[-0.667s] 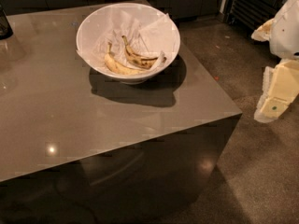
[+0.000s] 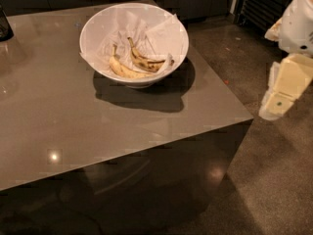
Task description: Pick banana from white bowl
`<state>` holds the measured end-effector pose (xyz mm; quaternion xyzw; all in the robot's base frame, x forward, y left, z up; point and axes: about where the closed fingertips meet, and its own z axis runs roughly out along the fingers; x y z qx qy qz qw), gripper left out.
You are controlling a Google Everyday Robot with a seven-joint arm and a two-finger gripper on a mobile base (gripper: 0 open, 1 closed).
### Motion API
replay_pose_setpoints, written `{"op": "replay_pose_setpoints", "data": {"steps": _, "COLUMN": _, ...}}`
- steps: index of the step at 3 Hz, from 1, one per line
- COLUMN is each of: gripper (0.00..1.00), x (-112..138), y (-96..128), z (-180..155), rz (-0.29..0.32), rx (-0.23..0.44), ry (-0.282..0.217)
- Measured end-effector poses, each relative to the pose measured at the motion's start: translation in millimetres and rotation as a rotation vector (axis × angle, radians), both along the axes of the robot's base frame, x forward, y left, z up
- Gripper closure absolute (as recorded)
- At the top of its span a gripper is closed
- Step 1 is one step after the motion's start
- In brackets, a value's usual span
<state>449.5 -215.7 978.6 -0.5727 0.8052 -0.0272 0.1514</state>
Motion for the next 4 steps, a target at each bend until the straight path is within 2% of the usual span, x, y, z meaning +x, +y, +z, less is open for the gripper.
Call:
{"op": "replay_pose_setpoints", "data": {"steps": 1, "gripper": 0.00, "x": 25.1, "y": 3.8, "z": 0.9, "rz": -0.101, "rx": 0.028, "ry": 0.057}}
{"op": "replay_pose_setpoints", "data": {"steps": 2, "gripper": 0.00, "x": 60.7, "y": 9.6, "z": 2.1, "rz": -0.165, "rx": 0.043, "ry": 0.090}}
{"op": "replay_pose_setpoints", "data": {"steps": 4, "gripper": 0.00, "x": 83.6, "y": 22.4, "z": 12.8, "rz": -0.179, "rx": 0.086, "ry": 0.017}}
